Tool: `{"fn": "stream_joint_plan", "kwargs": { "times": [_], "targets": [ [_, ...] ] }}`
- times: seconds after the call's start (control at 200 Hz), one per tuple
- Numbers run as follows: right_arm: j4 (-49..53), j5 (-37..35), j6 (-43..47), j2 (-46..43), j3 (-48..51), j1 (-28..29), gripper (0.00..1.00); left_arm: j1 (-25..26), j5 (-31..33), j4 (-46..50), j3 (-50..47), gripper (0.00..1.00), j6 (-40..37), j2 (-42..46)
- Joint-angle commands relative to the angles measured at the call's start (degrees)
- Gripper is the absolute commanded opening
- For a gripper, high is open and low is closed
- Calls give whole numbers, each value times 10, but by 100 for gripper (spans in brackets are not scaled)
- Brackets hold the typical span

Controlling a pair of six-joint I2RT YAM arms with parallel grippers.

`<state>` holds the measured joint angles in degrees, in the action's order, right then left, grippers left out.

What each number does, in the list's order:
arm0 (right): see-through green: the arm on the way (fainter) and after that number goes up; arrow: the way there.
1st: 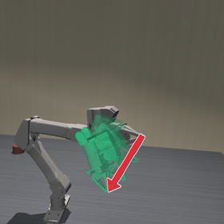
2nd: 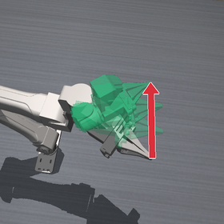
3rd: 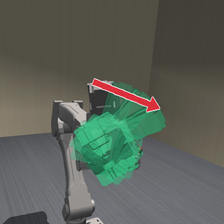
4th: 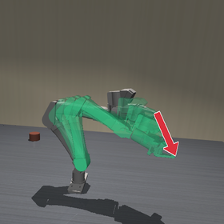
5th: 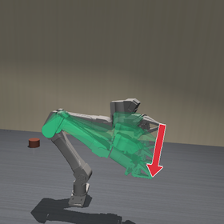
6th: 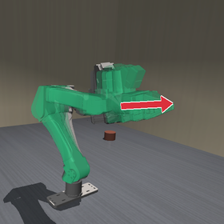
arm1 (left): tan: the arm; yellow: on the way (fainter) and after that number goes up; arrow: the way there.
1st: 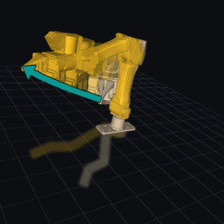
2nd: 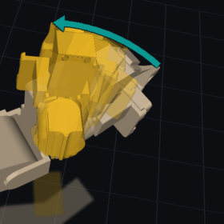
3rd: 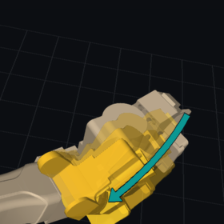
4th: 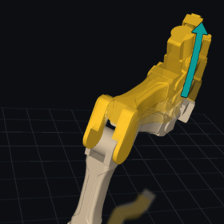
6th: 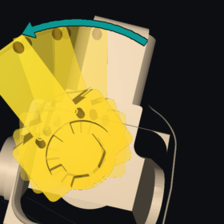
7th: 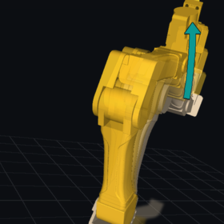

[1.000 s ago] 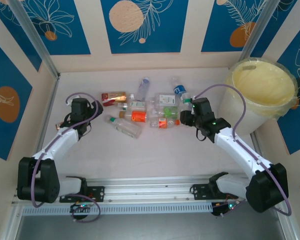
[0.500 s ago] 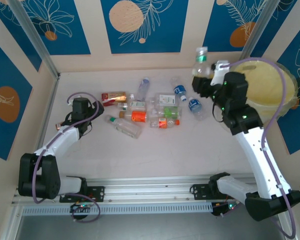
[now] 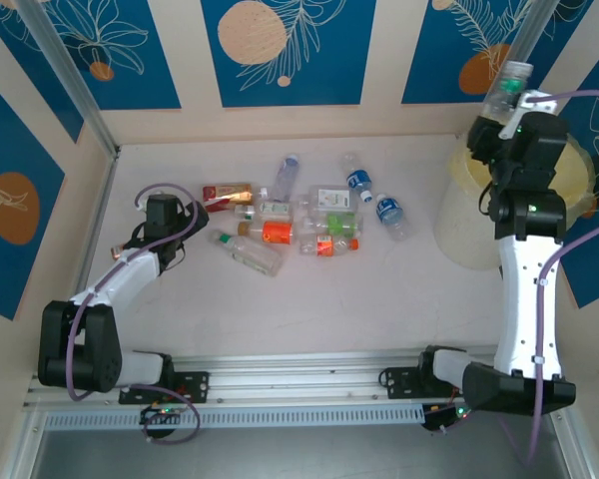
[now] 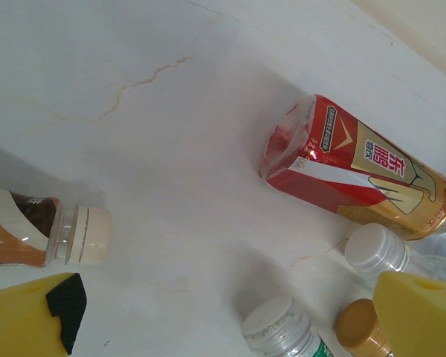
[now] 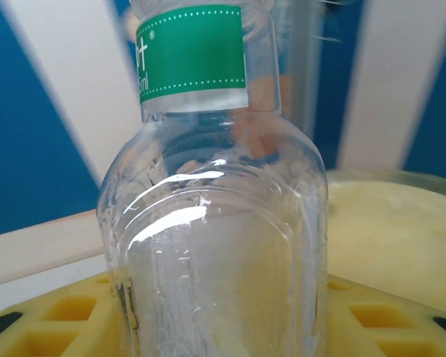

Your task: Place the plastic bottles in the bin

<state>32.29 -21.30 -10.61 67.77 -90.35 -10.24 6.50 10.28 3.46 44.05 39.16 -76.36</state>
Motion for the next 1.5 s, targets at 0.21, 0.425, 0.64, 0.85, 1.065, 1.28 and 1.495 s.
{"fn": "stream_joint_plan", "kwargs": {
  "times": [0.21,0.425,0.64,0.85,1.065,1.28,1.495],
  "targets": [
    [35,-13,-65,110,12,-129,0,-7,-18,-10,25,100,13,-27],
    [31,-52,-28,164,-13,-115,0,-7,-18,-8,19,100,21,-27],
    [41,-49,-34,168,19,-109,7,-8,-13,-8,18,100,17,-29],
    [19,-24,-56,186,53,-117,12,-8,-21,-9,21,100,19,-40],
    [117,7,-70,251,-14,-116,30,-9,-17,-2,22,100,17,-40],
    [191,-6,-77,329,-75,-123,36,-8,-15,0,24,100,15,-44],
    [209,-4,-87,339,-91,-104,47,-9,-8,3,23,100,15,-44]
  ]
}}
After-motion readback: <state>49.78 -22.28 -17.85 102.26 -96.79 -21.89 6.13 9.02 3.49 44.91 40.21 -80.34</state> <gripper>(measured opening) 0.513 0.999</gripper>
